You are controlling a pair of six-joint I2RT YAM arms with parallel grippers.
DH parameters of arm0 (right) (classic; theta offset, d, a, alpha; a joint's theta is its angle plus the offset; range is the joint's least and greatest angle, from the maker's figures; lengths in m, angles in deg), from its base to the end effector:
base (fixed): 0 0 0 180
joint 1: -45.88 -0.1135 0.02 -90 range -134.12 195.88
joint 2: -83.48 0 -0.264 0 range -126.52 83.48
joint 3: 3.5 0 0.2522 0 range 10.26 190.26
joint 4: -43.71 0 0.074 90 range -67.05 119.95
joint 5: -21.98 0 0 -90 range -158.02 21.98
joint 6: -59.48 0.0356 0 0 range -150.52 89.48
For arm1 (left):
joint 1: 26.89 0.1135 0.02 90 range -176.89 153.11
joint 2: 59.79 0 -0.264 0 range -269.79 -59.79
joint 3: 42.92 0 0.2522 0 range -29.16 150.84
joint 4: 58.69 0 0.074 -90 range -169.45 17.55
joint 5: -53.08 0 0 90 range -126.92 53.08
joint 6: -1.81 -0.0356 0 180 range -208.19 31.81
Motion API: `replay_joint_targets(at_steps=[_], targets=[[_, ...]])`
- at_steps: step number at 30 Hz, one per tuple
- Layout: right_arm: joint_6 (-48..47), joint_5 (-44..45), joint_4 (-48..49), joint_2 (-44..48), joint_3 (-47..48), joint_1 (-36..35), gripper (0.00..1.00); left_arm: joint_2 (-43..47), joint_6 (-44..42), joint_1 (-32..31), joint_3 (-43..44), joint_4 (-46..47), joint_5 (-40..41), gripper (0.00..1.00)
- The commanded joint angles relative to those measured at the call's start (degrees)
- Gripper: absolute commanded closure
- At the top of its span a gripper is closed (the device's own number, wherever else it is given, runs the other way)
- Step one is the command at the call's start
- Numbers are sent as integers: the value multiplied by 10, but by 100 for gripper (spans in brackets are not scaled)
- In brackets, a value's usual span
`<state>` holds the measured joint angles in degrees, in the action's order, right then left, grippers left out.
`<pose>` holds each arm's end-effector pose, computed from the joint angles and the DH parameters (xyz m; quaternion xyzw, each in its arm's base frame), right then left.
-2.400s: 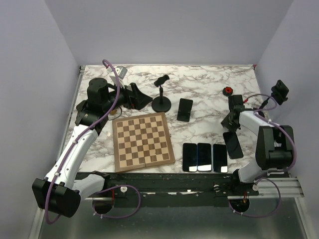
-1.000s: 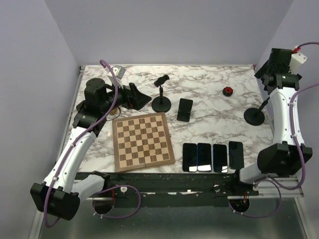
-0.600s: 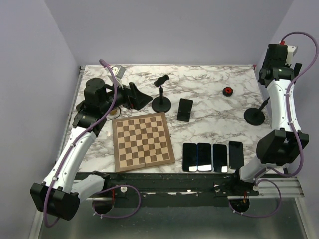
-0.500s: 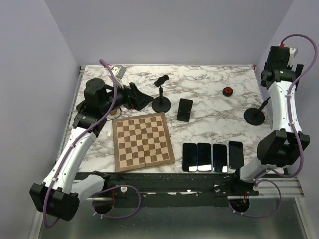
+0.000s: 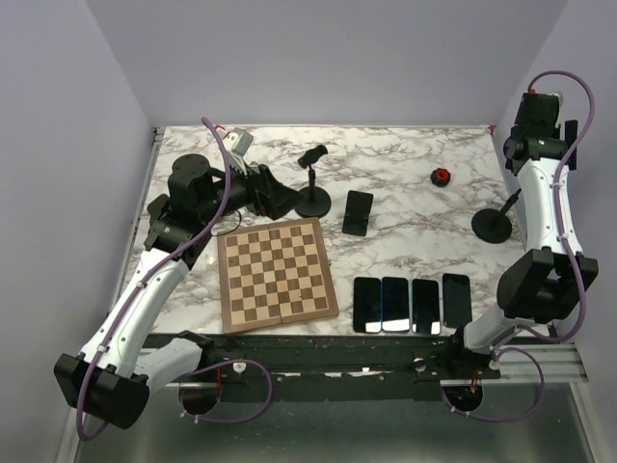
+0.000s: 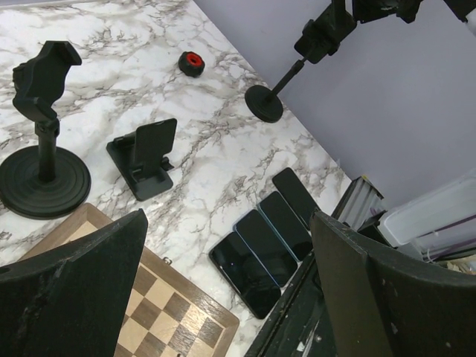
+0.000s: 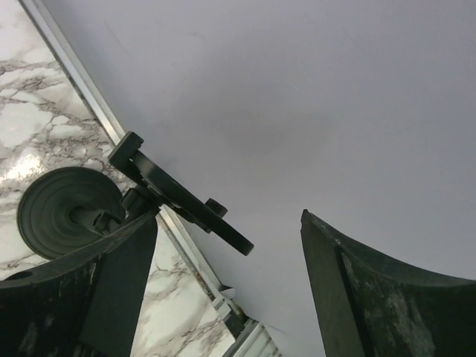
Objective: Remove the phone from the phone stand
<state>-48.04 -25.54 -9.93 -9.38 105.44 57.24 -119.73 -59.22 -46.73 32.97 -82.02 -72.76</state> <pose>0.3433 -0.0935 0.3859 0.1149 0.8436 -0.4174 0.3178 0.2114 -0.0984 0.3981 0.1456 0.7286 -0.4700 0.4765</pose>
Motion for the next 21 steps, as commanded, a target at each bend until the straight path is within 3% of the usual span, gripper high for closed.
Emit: replay_joint_targets(at_steps=[1,12,15,21], targets=[[-25,-39,11,-14,-10,4,18,7,-6,-6,5,3,-10,1],[-30,-60,37,-24,-44,15,22,1,-18,-6,10,-8,0,2],[-39,-54,50,-16,-62,18,29,0,-18,-6,10,-8,-1,2],[-37,-55,46,-8,-58,18,56,-2,-16,-6,9,-7,-3,1]])
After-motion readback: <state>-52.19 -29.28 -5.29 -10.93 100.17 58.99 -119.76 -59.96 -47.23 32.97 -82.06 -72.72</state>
